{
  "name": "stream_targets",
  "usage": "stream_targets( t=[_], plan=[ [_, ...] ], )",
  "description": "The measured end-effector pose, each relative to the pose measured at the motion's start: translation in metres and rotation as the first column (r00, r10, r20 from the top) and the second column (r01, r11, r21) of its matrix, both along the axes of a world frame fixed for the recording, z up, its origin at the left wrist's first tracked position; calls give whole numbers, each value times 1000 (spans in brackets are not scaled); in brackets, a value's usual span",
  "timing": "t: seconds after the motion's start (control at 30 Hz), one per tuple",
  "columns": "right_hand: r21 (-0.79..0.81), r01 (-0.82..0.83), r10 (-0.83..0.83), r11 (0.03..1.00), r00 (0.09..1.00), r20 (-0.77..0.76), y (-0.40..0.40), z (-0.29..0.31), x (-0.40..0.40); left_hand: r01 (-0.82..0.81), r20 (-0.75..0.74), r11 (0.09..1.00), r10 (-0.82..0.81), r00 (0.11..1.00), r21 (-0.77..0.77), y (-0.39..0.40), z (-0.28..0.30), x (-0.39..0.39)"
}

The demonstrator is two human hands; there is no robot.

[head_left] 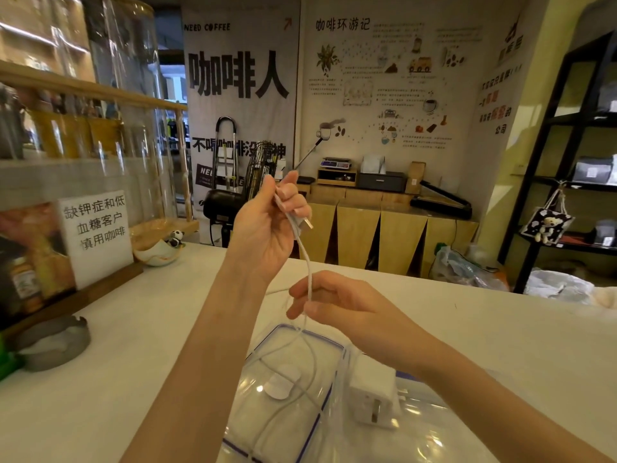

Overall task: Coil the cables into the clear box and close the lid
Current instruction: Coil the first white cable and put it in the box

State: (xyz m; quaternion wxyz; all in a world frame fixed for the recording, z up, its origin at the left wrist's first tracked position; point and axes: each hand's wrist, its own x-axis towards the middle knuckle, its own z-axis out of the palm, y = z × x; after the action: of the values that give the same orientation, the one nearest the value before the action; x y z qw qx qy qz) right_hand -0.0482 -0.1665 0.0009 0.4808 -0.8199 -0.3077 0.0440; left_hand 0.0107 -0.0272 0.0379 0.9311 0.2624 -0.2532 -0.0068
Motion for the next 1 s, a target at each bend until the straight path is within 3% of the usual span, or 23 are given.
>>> stream_targets(
  t=[0.07, 0.1, 0.17, 0.23, 0.3, 0.37, 0.4, 0.5, 0.53, 0.63, 0.7, 0.8, 0.9, 1.0],
  plan=[
    [-25, 25, -23, 999, 997, 79, -1, 5, -4, -284, 140, 912, 252, 957, 297, 0, 0, -2],
    [-27, 42, -38, 999, 992, 121, -1, 8, -5, -436, 270, 783, 347, 898, 444, 0, 0, -4],
    [-51, 70, -58, 996, 978, 199, 1, 16, -9, -643, 518, 475, 381, 765, 601, -1, -1, -9],
    [-106, 108, -73, 988, 952, 297, 2, 25, -10, -722, 644, 262, 330, 690, 640, 1, 1, -14],
    [-131, 144, -81, 981, 914, 398, 2, 33, -10, -736, 695, 108, 263, 670, 669, 5, 4, -19],
    [-102, 123, -67, 987, 898, 435, 1, 44, -11, -716, 704, -20, 204, 680, 698, 11, 7, -25],
    [-77, 87, -48, 993, 909, 413, 0, 50, -11, -680, 675, -38, 169, 718, 732, 15, 9, -28],
    [43, -86, 77, 995, 983, 166, -9, 71, -10, -372, 378, 114, -32, 925, 921, 30, 16, -38],
    [77, -149, 142, 986, 986, 89, -13, 76, -7, -253, 278, 172, -144, 950, 952, 35, 17, -39],
    [163, -267, 262, 950, 964, 54, -18, 82, 4, 10, 128, 272, -486, 864, 962, 42, 14, -37],
    [231, -266, 257, 936, 964, 72, -17, 80, 8, 134, 104, 335, -605, 789, 933, 41, 12, -34],
    [359, -176, 151, 917, 984, 98, -17, 72, 14, 342, 87, 460, -690, 719, 819, 36, 15, -28],
    [470, -53, 34, 881, 998, 49, -13, 55, 19, 603, 20, 553, -746, 665, 574, 31, 19, -23],
    [533, -4, 13, 846, 1000, -15, -7, 37, 18, 707, 17, 622, -755, 655, 336, 22, 16, -21]
  ],
)
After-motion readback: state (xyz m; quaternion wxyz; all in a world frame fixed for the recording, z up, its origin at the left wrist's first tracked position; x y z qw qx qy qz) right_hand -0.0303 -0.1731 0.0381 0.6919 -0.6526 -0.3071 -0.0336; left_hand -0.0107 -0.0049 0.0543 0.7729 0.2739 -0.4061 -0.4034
